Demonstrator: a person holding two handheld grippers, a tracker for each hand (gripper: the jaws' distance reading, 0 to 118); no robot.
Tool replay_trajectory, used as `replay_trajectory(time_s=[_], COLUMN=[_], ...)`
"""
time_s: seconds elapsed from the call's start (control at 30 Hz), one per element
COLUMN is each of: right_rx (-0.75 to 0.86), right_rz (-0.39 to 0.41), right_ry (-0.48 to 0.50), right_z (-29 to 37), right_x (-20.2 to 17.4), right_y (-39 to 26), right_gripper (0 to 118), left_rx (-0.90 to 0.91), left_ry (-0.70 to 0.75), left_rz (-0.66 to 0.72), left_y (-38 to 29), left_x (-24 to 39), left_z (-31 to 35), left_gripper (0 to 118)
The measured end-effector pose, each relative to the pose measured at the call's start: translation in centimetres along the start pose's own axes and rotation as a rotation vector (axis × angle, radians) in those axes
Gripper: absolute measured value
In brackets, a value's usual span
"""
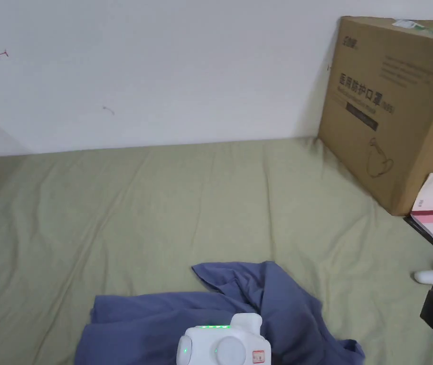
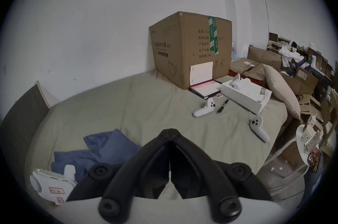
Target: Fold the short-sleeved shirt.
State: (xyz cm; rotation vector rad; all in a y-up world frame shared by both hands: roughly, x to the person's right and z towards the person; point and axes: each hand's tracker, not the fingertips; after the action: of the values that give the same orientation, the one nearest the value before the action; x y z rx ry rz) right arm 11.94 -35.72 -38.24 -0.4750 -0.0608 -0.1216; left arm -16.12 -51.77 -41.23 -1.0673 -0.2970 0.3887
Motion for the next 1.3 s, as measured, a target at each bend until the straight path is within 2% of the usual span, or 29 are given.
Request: replay_trajectory(time_s=[0.03,0.07,0.1,0.13,0.17,0.2,0.23,0.33,0.37,0.4,0.5,0.57,0.63,0.73,0.83,0.87,0.97,1.0,1.03,1.07,1.1,1.2,1.3], right_rx=[-0.015,-0.022,-0.026,-0.029,-0.029,-0.029,-0.031,-0.034,-0.036,-0.038,-0.042,-0.055,-0.07,-0.093,-0.116,-0.12,-0.123,-0.125,-0.127,-0.132,-0.142,-0.176,-0.208], right_rz=[0.007,0.01,0.009,0.007,0.008,0.014,0.026,0.062,0.068,0.073,0.094,0.112,0.137,0.153,0.161,0.168,0.193,0.2,0.202,0.205,0.207,0.225,0.232], right_ry=[-0.008,-0.008,-0.003,0.005,0.016,0.023,0.03,0.06,0.073,0.084,0.132,0.171,0.18,0.197,0.214,0.219,0.232,0.234,0.232,0.234,0.239,0.235,0.224], right_z=[-0.3,-0.5,-0.6,-0.7,-0.7,-0.7,-0.7,-0.5,-0.5,-0.5,-0.4,-0.4,-0.6,-1.5,-2.4,-2.7,-3.5,-3.8,-4.1,-4.4,-4.7,-5.6,-6.3], right_x=[-0.1,-0.2,-0.3,-0.6,-0.9,-1.2,-1.7,-3.2,-3.8,-4.2,-5.6,-6.6,-7.7,-9.0,-10.2,-10.5,-11.4,-11.7,-12.0,-12.0,-12.2,-12.5,-12.3], right_y=[-0.2,-0.3,-0.4,-0.5,-0.5,-0.5,-0.5,-0.5,-0.6,-0.6,-1.1,-1.7,-2.4,-3.2,-3.4,-3.5,-3.4,-3.3,-3.3,-3.4,-3.5,-4.2,-5.1], right_gripper=[0,0,0,0,0,0,0,0,0,0,0,0,0,0,0,0,0,0,0,0,0,0,0], left_rx=[0.014,0.005,-0.003,-0.014,-0.008,0.015,0.052,0.121,0.141,0.169,0.228,0.256,0.21,0.193,0.215,0.211,0.239,0.251,0.25,0.245,0.227,0.179,0.099], left_ry=[0.021,0.023,0.022,0.013,0.0,-0.008,-0.003,0.01,0.003,-0.002,0.085,0.277,0.263,0.24,0.314,0.335,0.414,0.421,0.435,0.46,0.481,0.555,0.549], left_rz=[-0.011,-0.002,-0.003,-0.011,-0.025,-0.042,-0.058,-0.047,-0.036,-0.026,0.008,-0.008,0.01,0.126,0.13,0.132,0.144,0.152,0.156,0.19,0.233,0.318,0.37], left_y=[0.3,0.9,1.4,1.8,2.1,2.5,2.8,3.5,3.5,3.4,2.1,0.1,-1.3,-2.4,-1.3,-0.4,3.2,4.5,6.1,7.5,8.9,12.0,12.8], left_x=[0.0,-0.1,0.0,0.2,0.5,0.6,0.8,0.5,0.1,-0.4,-2.5,-3.5,-5.4,-8.3,-10.6,-11.2,-14.1,-15.1,-16.5,-17.7,-19.1,-22.6,-25.8], left_z=[0.1,0.9,1.2,1.7,2.4,3.1,4.2,7.6,8.8,9.9,12.6,13.4,13.4,13.5,14.4,14.7,16.3,16.4,16.6,16.7,16.5,15.1,12.0], left_gripper=[7,18,37,74,96,111,115,112,107,94,0,0,0,0,0,4,23,59,84,100,110,109,106])
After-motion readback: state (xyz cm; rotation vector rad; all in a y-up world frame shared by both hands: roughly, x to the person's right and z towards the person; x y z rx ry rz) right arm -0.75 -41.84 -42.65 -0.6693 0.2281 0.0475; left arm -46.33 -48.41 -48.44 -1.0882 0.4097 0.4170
